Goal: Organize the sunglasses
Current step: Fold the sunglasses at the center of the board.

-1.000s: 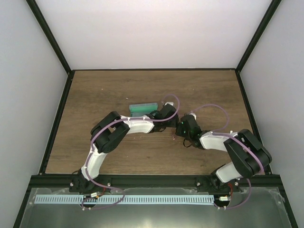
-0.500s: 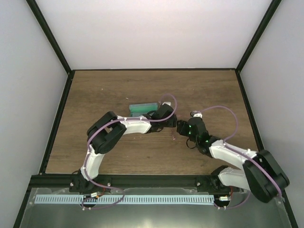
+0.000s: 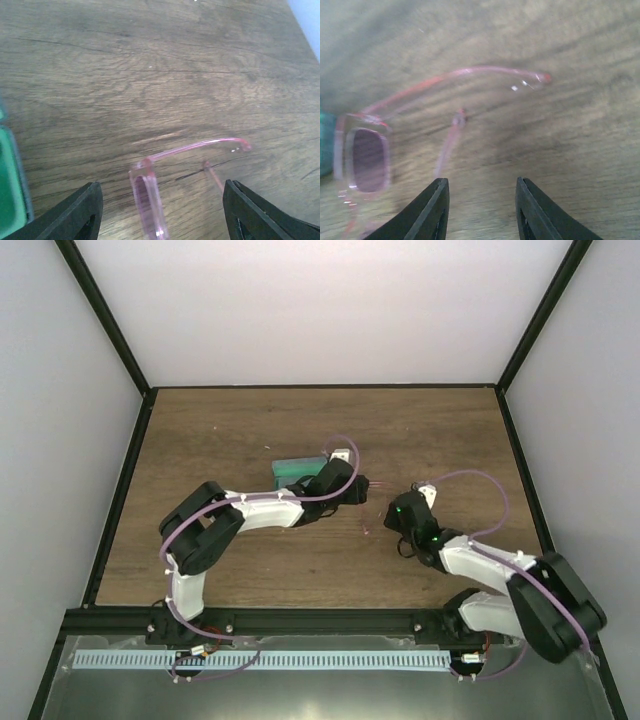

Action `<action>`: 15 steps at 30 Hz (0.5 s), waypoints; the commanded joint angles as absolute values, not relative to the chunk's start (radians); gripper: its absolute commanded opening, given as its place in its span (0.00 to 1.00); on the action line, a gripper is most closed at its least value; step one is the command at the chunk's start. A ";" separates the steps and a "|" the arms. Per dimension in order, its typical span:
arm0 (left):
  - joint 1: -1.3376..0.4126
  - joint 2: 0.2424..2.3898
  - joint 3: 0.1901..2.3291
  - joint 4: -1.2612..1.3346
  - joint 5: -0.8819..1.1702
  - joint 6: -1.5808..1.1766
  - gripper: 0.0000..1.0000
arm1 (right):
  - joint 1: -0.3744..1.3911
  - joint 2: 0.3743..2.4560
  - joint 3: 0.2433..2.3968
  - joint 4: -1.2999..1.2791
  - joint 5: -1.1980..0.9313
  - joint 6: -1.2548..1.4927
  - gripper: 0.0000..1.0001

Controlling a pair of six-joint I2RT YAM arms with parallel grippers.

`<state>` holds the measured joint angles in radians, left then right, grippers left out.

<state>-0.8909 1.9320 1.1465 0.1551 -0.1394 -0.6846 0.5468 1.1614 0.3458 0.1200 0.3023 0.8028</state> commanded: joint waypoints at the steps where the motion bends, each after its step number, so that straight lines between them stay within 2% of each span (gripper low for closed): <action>1: -0.891 1.910 1.110 0.135 -0.217 -0.729 0.67 | 0.534 1.281 0.421 0.082 0.342 0.818 0.37; 9: -0.890 1.934 1.081 0.106 -0.265 -0.750 0.65 | 0.534 1.383 0.451 0.149 0.281 0.774 0.37; 15: -0.890 2.015 1.116 0.122 -0.184 -0.759 0.65 | 0.534 1.434 0.489 0.171 0.224 0.742 0.37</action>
<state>-0.8906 1.9522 1.0901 0.1112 -0.2291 -0.7444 0.5388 1.4052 0.4423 0.1329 0.2615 0.7712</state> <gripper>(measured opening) 0.650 0.370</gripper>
